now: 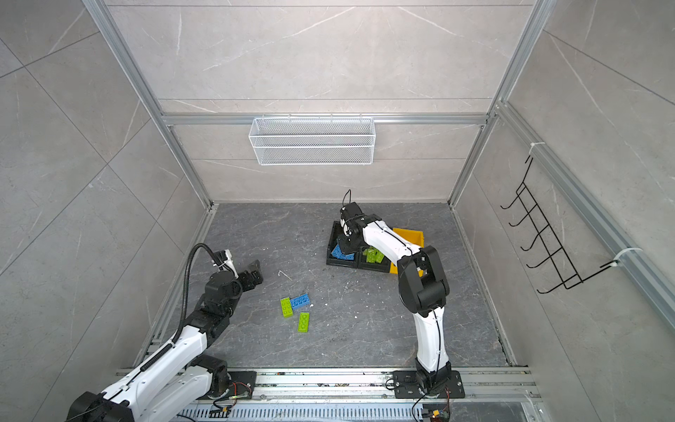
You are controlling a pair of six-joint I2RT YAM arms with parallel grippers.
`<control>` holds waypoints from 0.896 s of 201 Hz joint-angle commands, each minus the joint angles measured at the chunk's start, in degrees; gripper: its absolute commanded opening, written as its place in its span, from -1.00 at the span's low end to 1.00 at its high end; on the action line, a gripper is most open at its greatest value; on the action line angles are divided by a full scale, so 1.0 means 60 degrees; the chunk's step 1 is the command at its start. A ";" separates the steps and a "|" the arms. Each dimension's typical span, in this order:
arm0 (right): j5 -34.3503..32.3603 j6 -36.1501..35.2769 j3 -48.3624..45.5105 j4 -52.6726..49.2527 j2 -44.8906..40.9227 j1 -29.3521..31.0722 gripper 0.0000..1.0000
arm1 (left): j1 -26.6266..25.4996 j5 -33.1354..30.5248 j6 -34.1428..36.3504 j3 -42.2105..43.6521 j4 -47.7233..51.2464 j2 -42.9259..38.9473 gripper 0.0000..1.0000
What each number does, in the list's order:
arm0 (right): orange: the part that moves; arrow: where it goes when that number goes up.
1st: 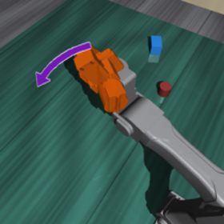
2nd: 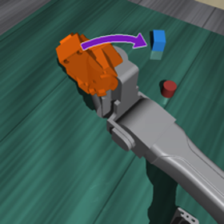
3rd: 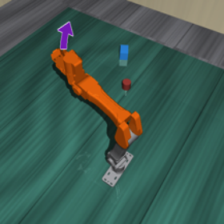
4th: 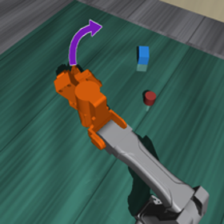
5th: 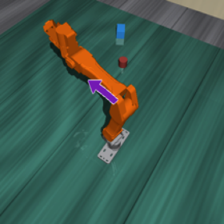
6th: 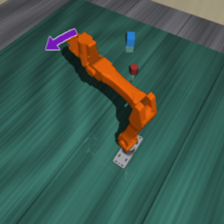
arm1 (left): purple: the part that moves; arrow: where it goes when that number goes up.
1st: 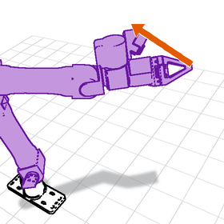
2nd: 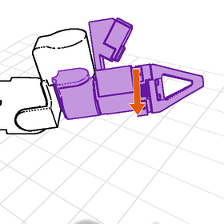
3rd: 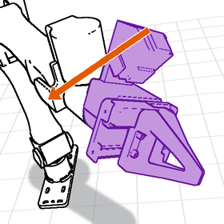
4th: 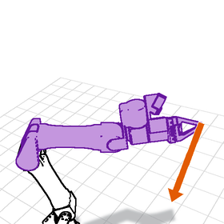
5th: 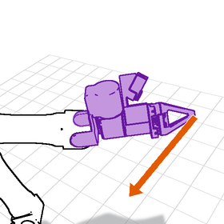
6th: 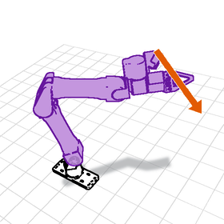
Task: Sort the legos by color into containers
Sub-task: 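Carry the light-blue brick to the blue compartment and release it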
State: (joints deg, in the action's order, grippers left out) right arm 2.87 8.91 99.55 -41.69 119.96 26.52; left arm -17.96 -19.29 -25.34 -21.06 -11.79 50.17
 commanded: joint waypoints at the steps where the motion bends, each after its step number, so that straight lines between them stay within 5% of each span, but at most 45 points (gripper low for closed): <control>1: 0.0107 -0.0188 0.0739 -0.0402 0.0410 -0.0022 -0.53 | 0.0048 -0.0085 -0.0010 -0.0079 -0.0159 -0.0159 0.99; 41: 0.0107 -0.0062 0.1515 -0.0583 0.0896 -0.0121 -0.37 | 0.0048 -0.0064 -0.0021 -0.0079 -0.0165 -0.0174 0.99; 63: 0.0165 -0.0043 0.1619 -0.0632 0.0792 -0.0143 0.01 | 0.0063 -0.0057 -0.0037 -0.0079 -0.0146 -0.0207 0.99; 97: 0.0140 -0.0039 0.1343 -0.0584 -0.0047 -0.0144 0.17 | 0.0065 0.0007 -0.0064 -0.0064 -0.0144 -0.0283 0.99; 180: 0.0291 0.0741 -0.2316 0.1292 -0.4049 0.0652 0.41 | 0.0063 0.0134 -0.0163 -0.0064 -0.0159 -0.0319 0.99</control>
State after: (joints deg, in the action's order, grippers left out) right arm 4.95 10.22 91.94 -38.35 102.56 26.74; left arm -17.96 -19.07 -25.36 -21.06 -11.77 49.19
